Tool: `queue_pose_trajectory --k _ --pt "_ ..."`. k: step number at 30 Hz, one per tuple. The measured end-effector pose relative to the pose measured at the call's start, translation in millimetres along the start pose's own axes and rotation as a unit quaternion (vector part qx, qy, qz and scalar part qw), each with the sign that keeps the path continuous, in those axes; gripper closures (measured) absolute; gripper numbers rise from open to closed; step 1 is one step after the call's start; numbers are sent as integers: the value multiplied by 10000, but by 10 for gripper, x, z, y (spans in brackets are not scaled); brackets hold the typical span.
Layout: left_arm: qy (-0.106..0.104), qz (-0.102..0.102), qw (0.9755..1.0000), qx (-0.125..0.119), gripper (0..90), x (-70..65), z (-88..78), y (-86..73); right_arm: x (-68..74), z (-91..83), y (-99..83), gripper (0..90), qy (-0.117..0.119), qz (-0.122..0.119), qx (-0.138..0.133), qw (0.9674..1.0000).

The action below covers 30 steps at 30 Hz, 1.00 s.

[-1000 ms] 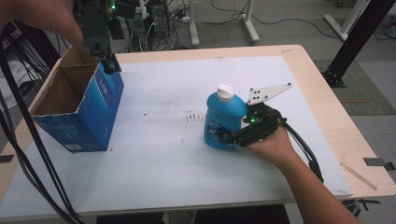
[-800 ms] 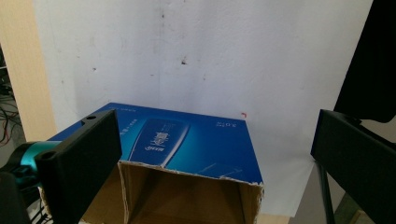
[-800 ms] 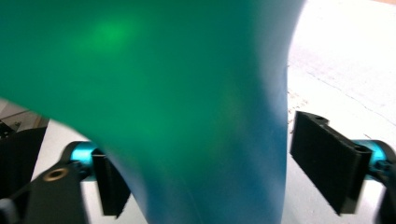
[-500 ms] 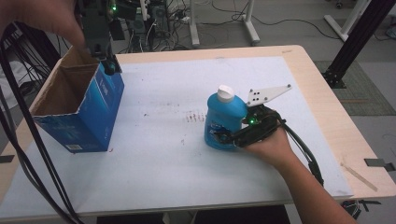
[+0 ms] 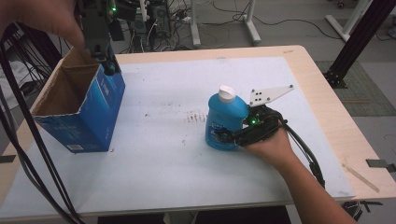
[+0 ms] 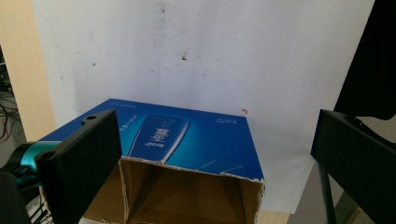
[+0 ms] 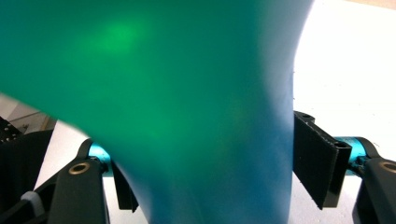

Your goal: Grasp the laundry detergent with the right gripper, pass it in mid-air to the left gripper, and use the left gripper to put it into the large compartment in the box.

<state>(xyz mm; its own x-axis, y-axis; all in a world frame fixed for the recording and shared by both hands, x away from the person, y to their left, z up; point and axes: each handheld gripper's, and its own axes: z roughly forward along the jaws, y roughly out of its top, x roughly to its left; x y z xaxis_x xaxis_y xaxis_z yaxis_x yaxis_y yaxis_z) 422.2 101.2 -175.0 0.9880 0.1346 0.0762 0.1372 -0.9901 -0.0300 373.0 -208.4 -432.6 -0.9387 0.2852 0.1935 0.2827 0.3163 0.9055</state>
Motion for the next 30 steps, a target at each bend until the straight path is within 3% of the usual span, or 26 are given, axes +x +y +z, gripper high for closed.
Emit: queue_pose_trajectory --k 13,20,27,30 --pt "-10 39 10000 36 16 5 13 27 27 10 0 357 11 -103 -62 9999" --pt "-32 35 10000 81 17 -12 37 41 63 6 1 424 -92 -335 -163 9993" --pt "-61 63 10000 11 17 -31 75 64 100 -17 38 452 -89 -446 -78 9989" --pt "-57 108 9999 12 17 -37 87 91 164 -19 101 454 -60 -619 36 9981"
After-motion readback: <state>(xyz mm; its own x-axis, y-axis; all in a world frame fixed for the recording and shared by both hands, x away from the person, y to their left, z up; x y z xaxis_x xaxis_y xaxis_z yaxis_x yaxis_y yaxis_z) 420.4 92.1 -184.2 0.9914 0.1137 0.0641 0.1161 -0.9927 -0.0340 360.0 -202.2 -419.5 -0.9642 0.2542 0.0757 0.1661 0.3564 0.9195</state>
